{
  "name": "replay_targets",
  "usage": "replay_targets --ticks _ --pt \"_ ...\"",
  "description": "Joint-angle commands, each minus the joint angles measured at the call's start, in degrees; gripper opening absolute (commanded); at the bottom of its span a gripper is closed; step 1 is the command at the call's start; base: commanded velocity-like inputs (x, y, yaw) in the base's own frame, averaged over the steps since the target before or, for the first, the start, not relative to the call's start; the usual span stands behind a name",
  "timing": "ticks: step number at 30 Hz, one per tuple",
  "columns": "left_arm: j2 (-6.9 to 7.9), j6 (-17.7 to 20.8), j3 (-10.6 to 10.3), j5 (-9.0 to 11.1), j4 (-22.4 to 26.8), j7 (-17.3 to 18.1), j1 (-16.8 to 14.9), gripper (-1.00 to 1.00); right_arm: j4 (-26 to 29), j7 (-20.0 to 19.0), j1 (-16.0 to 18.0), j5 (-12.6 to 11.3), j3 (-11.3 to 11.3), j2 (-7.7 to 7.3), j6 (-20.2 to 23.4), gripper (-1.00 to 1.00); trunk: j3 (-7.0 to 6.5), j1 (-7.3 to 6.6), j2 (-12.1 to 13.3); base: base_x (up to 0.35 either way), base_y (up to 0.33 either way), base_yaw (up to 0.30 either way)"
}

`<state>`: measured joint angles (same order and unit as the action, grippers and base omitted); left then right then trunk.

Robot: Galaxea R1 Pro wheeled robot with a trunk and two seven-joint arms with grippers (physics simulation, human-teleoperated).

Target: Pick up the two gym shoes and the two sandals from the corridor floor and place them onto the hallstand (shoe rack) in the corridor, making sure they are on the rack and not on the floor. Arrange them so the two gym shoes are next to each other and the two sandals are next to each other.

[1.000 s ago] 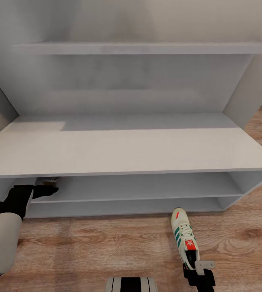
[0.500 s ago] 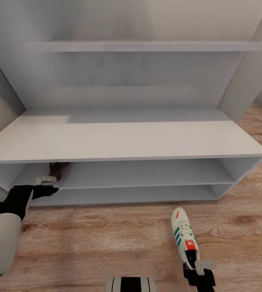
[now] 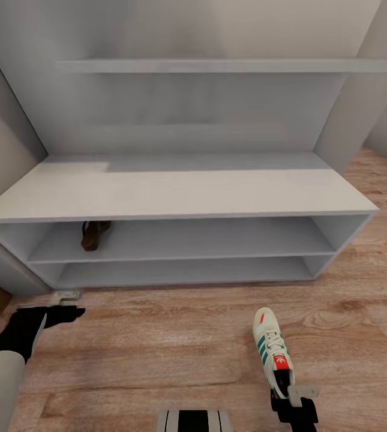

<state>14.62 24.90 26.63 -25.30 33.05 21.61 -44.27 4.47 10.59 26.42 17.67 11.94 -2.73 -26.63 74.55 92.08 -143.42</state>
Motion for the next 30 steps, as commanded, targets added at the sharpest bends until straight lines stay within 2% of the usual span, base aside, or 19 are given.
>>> replay_targets --ticks 1,3,5,9,10,12,14,17,20,23,30 --pt "-0.05 -0.59 0.36 -0.05 0.09 0.52 0.95 1.0 -0.08 0.22 0.04 0.58 0.37 0.0 -0.17 -1.0 0.04 -0.02 -0.02 -0.05 0.0 0.0" --pt "-0.04 -3.84 0.36 1.52 0.07 0.46 4.87 1.0 -0.03 0.22 0.04 0.55 0.37 0.0 -0.17 -1.0 0.04 -0.02 -0.02 -0.026 0.0 0.0" --pt "-0.05 -6.41 0.36 2.27 0.02 0.4 8.0 1.0 -0.01 0.22 0.04 0.54 0.37 0.0 -0.17 -1.0 0.04 -0.02 -0.02 -0.014 0.0 0.0" --pt "-0.31 -12.81 0.41 3.09 -0.29 -0.01 14.99 1.0 0.07 0.22 0.04 0.53 0.35 0.06 -0.17 -1.0 0.04 -0.02 -0.02 -0.004 0.0 0.0" --pt "-0.37 -13.67 0.41 3.15 -0.51 -0.06 15.83 1.0 0.07 0.22 0.04 0.53 0.33 0.06 -0.16 -1.0 0.04 -0.02 -0.02 -0.002 0.0 0.0" --pt "-0.53 -16.77 0.43 3.63 -2.46 -0.2 18.53 1.0 0.09 0.18 0.04 0.57 0.3 0.08 -0.17 -1.0 0.04 -0.02 -0.02 -0.001 0.0 0.0" --pt "-0.6 -19.88 0.57 4.63 -6.46 -0.33 20.22 1.0 0.17 0.15 0.04 0.58 0.29 0.12 -0.17 -1.0 0.04 -0.02 -0.02 0.0 0.0 0.0" --pt "-0.63 -26.12 0.97 6.05 -12.7 -1.19 21.43 1.0 0.28 0.09 0.04 0.54 0.28 0.25 -0.17 -1.0 0.04 -0.02 -0.02 0.0 0.0 0.0" --pt "-0.4 -31.52 1.15 6.72 -16.52 -3.42 21.9 1.0 0.34 0.0 0.04 0.57 0.28 0.48 -0.17 -1.0 0.04 -0.02 -0.02 0.0 0.0 0.0" --pt "-0.2 -33.57 1.21 6.99 -18.45 -5.45 22.11 1.0 0.36 0.03 0.04 0.6 0.28 0.57 -0.14 -1.0 0.04 -0.02 -0.02 0.0 0.0 0.0" --pt "-0.3 -35.18 1.19 7.13 -20.24 -6.69 22.21 1.0 0.44 0.04 0.04 0.55 0.38 0.57 -0.09 -1.0 0.04 -0.02 -0.02 0.0 0.0 0.0"
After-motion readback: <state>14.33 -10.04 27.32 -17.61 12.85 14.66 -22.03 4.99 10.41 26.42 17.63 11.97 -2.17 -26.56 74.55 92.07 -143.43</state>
